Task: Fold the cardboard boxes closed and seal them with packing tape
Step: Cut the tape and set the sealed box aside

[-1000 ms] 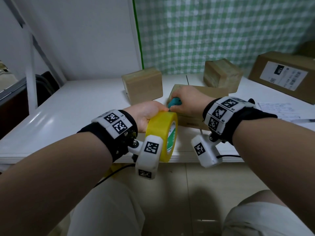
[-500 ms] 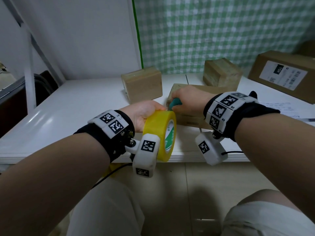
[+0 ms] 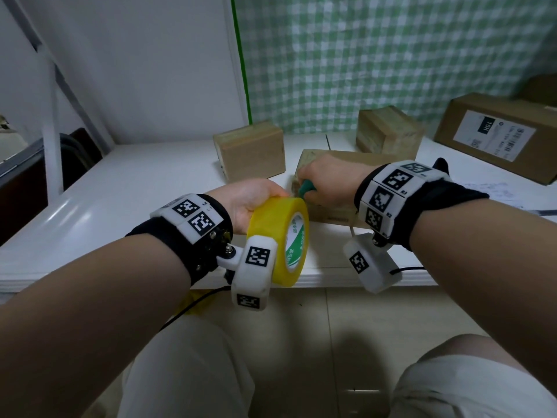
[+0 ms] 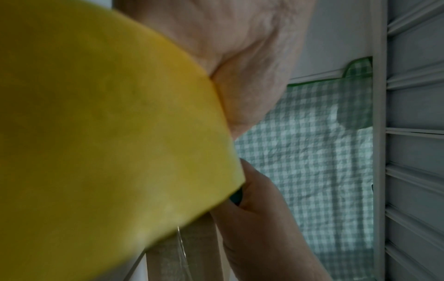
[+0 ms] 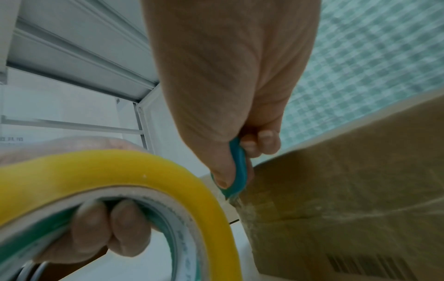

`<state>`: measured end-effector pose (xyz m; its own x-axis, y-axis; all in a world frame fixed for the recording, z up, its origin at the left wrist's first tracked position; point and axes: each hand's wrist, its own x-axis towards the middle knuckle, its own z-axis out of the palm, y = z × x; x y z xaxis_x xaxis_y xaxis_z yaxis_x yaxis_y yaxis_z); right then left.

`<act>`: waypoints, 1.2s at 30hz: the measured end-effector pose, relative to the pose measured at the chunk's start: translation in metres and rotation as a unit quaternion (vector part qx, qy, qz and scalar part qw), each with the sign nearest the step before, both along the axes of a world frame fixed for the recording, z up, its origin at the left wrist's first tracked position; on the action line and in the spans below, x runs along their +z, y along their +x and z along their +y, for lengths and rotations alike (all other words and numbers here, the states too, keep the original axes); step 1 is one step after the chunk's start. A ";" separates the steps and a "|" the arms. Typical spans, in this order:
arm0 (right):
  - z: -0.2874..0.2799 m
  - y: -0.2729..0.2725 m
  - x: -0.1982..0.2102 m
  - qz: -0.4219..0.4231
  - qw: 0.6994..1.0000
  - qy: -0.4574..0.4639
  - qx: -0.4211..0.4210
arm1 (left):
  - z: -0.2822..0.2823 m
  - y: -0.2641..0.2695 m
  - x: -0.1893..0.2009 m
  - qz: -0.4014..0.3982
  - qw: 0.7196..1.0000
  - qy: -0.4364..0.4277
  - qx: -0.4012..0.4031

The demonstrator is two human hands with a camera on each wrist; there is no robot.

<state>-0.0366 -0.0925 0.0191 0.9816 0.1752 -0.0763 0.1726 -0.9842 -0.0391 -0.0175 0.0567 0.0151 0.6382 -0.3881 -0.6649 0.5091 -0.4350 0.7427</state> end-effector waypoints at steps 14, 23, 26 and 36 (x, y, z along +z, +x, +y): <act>-0.014 -0.002 0.001 -0.059 0.966 0.240 -0.081 | 0.016 0.002 0.003 -0.064 0.998 -0.004 -0.001; 0.001 0.002 -0.010 -0.016 0.881 0.451 -0.138 | 0.021 0.001 0.000 -0.211 0.975 -0.073 0.011; 0.008 0.002 -0.014 -0.011 0.869 0.476 -0.135 | 0.024 -0.002 -0.003 -0.219 0.972 -0.083 -0.002; 0.020 0.008 -0.026 0.013 0.821 0.549 -0.152 | 0.036 -0.005 -0.007 -0.239 0.965 -0.104 -0.014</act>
<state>-0.0282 -0.0724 -0.0074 0.9931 -0.1019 -0.0577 -0.0900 -0.3496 -0.9326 -0.0222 0.0925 0.0077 0.8402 -0.5034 -0.2017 0.0757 -0.2593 0.9628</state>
